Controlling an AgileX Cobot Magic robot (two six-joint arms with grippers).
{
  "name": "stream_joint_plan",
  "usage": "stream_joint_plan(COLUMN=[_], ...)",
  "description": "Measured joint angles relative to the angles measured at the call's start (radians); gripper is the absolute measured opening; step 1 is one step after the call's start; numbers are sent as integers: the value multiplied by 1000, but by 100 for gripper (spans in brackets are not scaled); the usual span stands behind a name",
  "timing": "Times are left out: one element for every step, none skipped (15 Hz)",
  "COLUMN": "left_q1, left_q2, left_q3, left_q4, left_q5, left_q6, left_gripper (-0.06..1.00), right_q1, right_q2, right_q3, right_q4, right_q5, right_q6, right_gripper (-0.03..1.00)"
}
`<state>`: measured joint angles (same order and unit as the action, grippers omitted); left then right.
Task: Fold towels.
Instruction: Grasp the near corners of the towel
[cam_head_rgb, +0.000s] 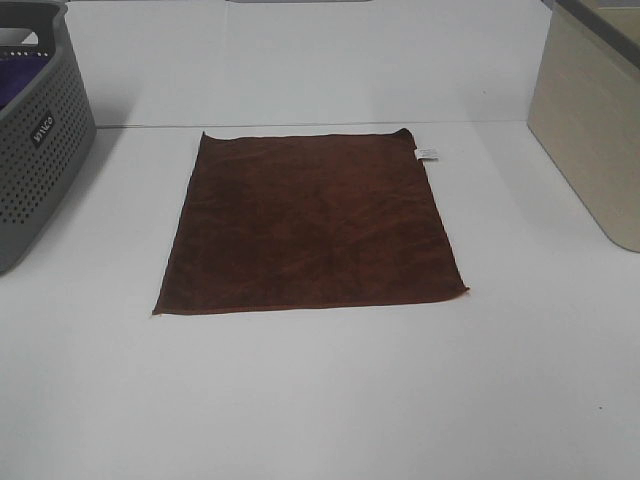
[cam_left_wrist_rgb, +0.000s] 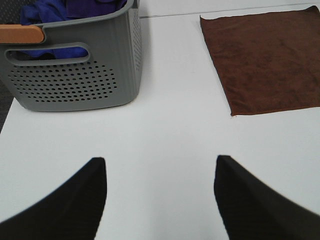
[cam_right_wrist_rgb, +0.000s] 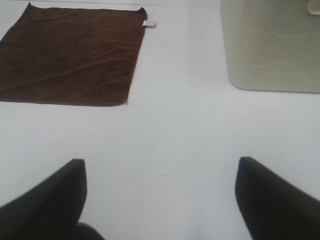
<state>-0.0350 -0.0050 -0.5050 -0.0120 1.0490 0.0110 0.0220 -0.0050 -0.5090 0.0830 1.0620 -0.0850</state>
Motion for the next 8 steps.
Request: stream_joint_plan(left_q1=[0, 0, 0, 0, 0, 0, 0, 0], left_q2=[0, 0, 0, 0, 0, 0, 0, 0], left_q3=[0, 0, 0, 0, 0, 0, 0, 0], left_q4=[0, 0, 1, 1, 1, 1, 1, 1], left_q5=[0, 0, 0, 0, 0, 0, 0, 0], left_q6=[0, 0, 0, 0, 0, 0, 0, 0], left_gripper=[59, 59, 59, 59, 59, 59, 59, 59], right_q1=[0, 0, 0, 0, 0, 0, 0, 0], right_q2=[0, 0, 0, 0, 0, 0, 0, 0], right_q3=[0, 0, 0, 0, 0, 0, 0, 0], right_q4=[0, 0, 0, 0, 0, 0, 0, 0], right_q5=[0, 0, 0, 0, 0, 0, 0, 0], right_q6=[0, 0, 0, 0, 0, 0, 0, 0], right_gripper=[78, 78, 78, 78, 78, 78, 78, 78])
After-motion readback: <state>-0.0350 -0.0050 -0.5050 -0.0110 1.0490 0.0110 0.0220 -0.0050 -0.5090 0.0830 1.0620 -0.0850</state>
